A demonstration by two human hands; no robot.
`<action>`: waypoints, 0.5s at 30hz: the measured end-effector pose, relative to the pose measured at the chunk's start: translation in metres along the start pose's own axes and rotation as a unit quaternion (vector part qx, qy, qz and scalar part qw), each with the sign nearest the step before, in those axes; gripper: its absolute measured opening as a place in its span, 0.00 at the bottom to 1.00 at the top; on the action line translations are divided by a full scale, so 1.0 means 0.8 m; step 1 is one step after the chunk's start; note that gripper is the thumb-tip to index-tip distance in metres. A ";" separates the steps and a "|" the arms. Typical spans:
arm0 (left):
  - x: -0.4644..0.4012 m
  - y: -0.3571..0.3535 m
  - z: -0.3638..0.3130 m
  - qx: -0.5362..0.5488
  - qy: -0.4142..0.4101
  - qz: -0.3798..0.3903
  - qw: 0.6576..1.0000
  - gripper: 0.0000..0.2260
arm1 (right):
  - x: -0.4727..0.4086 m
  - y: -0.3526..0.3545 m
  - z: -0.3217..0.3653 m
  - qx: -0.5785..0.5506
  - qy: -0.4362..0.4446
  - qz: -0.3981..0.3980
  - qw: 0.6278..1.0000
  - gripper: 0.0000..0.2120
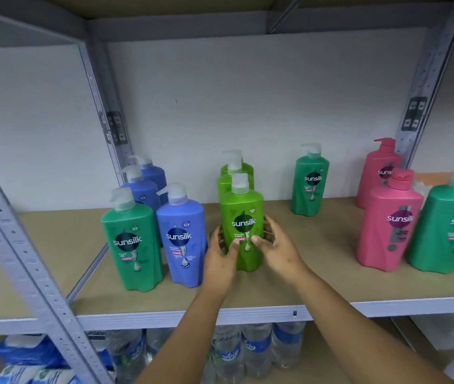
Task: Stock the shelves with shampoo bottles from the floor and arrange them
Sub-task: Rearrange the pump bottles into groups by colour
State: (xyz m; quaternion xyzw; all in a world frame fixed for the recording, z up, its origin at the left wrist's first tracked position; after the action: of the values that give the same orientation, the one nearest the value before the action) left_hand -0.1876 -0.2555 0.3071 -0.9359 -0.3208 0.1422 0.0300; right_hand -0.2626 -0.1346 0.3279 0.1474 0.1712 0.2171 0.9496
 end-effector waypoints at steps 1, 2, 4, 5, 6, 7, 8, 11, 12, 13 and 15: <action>-0.002 -0.001 0.002 0.002 -0.002 -0.004 1.000 0.21 | -0.003 -0.001 0.000 0.001 0.002 -0.001 1.000 0.26; -0.004 -0.003 0.003 0.005 -0.002 -0.009 1.000 0.20 | -0.006 -0.003 -0.001 0.001 0.003 -0.003 1.000 0.26; -0.008 -0.005 0.006 0.015 -0.001 -0.014 1.000 0.19 | -0.010 -0.006 -0.002 0.000 0.002 -0.005 1.000 0.26; -0.010 -0.007 0.007 0.019 -0.001 -0.014 1.000 0.19 | -0.012 -0.007 -0.003 -0.002 0.003 -0.006 1.000 0.25; -0.011 -0.008 0.008 0.022 -0.001 -0.015 1.000 0.19 | -0.014 -0.008 -0.004 -0.003 0.003 -0.008 1.000 0.25; -0.013 -0.008 0.009 0.023 -0.004 -0.015 1.000 0.20 | -0.016 -0.008 -0.004 -0.003 0.004 -0.009 1.000 0.25; -0.016 -0.009 0.011 0.023 -0.004 -0.017 1.000 0.21 | -0.019 -0.009 -0.004 -0.003 0.004 -0.009 1.000 0.25; -0.022 -0.011 0.015 0.017 -0.008 -0.023 1.000 0.22 | -0.025 -0.010 -0.005 -0.009 0.008 -0.009 1.000 0.25; -0.024 -0.012 0.017 0.013 -0.010 -0.024 1.000 0.22 | -0.026 -0.010 -0.006 -0.009 0.007 -0.010 1.000 0.25; -0.026 -0.012 0.019 0.010 -0.010 -0.024 1.000 0.22 | -0.027 -0.011 -0.007 -0.010 0.004 -0.010 1.000 0.25; -0.029 -0.011 0.020 0.002 -0.014 -0.020 1.000 0.20 | -0.029 -0.012 -0.006 -0.011 0.001 -0.008 1.000 0.26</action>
State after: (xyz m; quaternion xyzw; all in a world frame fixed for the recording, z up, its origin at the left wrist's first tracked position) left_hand -0.2146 -0.2630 0.2987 -0.9272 -0.3397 0.1553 0.0301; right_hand -0.2807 -0.1524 0.3260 0.1354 0.1713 0.2117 0.9526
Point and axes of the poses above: each hand's wrist, its own x-axis away from the middle knuckle, its own y-axis out of the back of the hand, z = x × y, the point moved 2 cm from there along -x, towards the middle knuckle, and after that the axes turned 12 degrees about x, right-handed, at the moved point
